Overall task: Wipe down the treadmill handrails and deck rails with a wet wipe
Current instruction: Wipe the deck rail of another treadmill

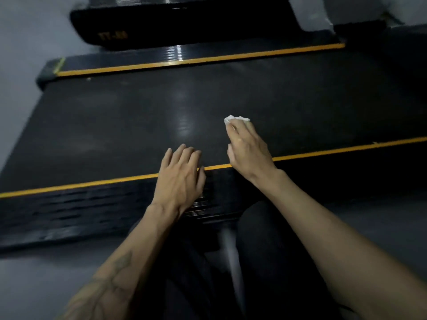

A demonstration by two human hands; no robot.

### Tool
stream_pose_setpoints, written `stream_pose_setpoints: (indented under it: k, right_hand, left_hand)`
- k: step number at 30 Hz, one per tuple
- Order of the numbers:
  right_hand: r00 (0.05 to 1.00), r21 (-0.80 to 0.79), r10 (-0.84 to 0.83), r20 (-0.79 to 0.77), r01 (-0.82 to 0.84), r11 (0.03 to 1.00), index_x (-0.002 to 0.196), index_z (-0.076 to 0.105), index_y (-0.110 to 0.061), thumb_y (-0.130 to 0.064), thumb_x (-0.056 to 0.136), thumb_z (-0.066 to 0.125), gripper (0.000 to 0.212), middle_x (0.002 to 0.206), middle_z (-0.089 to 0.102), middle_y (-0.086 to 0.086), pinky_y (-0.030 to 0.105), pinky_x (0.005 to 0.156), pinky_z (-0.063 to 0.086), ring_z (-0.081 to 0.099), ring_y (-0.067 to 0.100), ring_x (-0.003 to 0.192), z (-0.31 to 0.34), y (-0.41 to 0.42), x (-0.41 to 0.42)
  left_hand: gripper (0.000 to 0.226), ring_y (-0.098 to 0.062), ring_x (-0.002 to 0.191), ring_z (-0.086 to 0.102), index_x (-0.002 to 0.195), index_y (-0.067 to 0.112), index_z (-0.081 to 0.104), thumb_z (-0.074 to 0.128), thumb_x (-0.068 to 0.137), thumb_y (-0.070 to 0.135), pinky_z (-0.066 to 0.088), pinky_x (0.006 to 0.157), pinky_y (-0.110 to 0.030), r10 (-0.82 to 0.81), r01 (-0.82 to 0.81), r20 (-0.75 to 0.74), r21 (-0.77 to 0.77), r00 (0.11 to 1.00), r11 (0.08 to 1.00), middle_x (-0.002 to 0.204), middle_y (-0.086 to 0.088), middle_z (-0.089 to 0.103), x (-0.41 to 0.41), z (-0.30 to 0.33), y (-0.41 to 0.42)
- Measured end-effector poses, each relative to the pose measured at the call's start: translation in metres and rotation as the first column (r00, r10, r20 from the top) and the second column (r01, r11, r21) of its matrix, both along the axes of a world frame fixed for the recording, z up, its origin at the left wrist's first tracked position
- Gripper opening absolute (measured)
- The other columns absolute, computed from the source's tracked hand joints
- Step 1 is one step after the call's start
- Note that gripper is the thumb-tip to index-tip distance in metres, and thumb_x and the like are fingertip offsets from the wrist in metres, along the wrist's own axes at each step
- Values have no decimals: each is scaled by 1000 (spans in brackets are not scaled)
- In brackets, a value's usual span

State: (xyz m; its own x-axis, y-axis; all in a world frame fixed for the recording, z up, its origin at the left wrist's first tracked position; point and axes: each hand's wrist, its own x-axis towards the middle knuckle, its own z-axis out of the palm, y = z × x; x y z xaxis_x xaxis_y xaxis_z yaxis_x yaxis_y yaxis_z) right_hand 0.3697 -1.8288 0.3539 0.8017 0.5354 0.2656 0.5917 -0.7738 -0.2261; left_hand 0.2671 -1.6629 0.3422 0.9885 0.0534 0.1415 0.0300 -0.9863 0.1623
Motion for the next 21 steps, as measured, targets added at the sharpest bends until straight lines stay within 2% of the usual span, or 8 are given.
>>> stream_pose_setpoints:
  k: [8, 15, 18, 21]
  right_hand:
    - [951, -50, 307, 20, -306, 951, 151, 41, 3, 1, 88, 53, 64, 151, 45, 13, 31, 118, 32, 35, 33, 145, 21, 155, -68]
    - [838, -8, 546, 4, -546, 838, 154, 34, 1, -1, 92, 47, 63, 154, 40, 10, 30, 122, 27, 29, 29, 148, 36, 241, -131]
    - [776, 20, 631, 3, -631, 776, 154, 34, 0, -1, 91, 48, 65, 154, 39, 9, 30, 121, 31, 29, 27, 148, 28, 272, -151]
    - [688, 62, 725, -29, -723, 688, 152, 39, 2, 4, 91, 46, 61, 151, 44, 12, 33, 116, 39, 36, 29, 145, 9, 309, -168]
  left_hand:
    - [46, -28, 147, 40, 140, 9, 57, 52, 102, 34, 23, 124, -47, 318, -310, 92, -97, 944, 946, 145, -8, 57, -86, 24, 97]
    - [42, -31, 143, 46, 135, 6, 62, 59, 99, 28, 30, 121, -51, 585, -552, 192, -202, 788, 809, 143, -11, 59, -163, 41, 144]
    - [45, -28, 146, 43, 139, 9, 59, 57, 100, 30, 26, 122, -49, 663, -636, 139, -193, 736, 747, 149, -8, 55, -181, 30, 162]
    - [50, -26, 149, 38, 146, 11, 54, 55, 101, 32, 25, 123, -46, 757, -735, 93, -188, 647, 651, 155, -8, 49, -202, 15, 193]
